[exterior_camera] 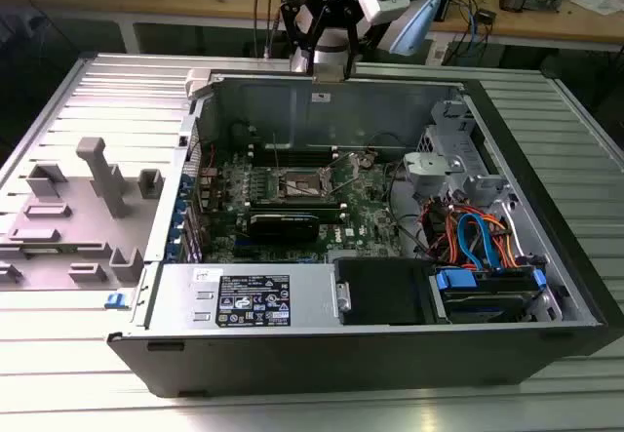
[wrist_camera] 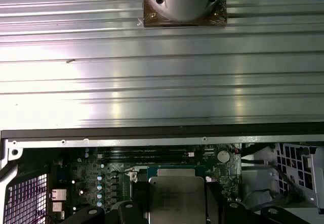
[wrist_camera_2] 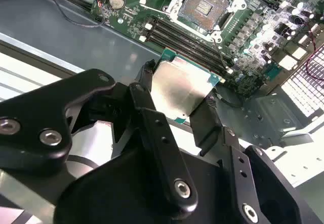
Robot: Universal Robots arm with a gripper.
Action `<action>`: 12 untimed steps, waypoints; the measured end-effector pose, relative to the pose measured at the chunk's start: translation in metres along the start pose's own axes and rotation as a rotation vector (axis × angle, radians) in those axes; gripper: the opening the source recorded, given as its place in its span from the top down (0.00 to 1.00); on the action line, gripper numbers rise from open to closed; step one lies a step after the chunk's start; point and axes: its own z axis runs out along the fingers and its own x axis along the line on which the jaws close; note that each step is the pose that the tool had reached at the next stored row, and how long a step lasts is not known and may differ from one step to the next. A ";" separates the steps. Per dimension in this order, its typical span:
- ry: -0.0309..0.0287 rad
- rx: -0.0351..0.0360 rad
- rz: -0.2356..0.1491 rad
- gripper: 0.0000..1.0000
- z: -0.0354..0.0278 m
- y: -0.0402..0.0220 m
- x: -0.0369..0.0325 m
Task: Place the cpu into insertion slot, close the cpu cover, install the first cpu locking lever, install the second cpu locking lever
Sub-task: 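Place the cpu into insertion slot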
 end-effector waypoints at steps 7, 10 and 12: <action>0.0000 0.0000 0.000 0.46 0.0000 -0.0005 0.0000; 0.0000 -0.0001 0.000 0.46 -0.0004 -0.0042 -0.0001; -0.0001 -0.0002 0.000 0.46 -0.0003 -0.0048 -0.0001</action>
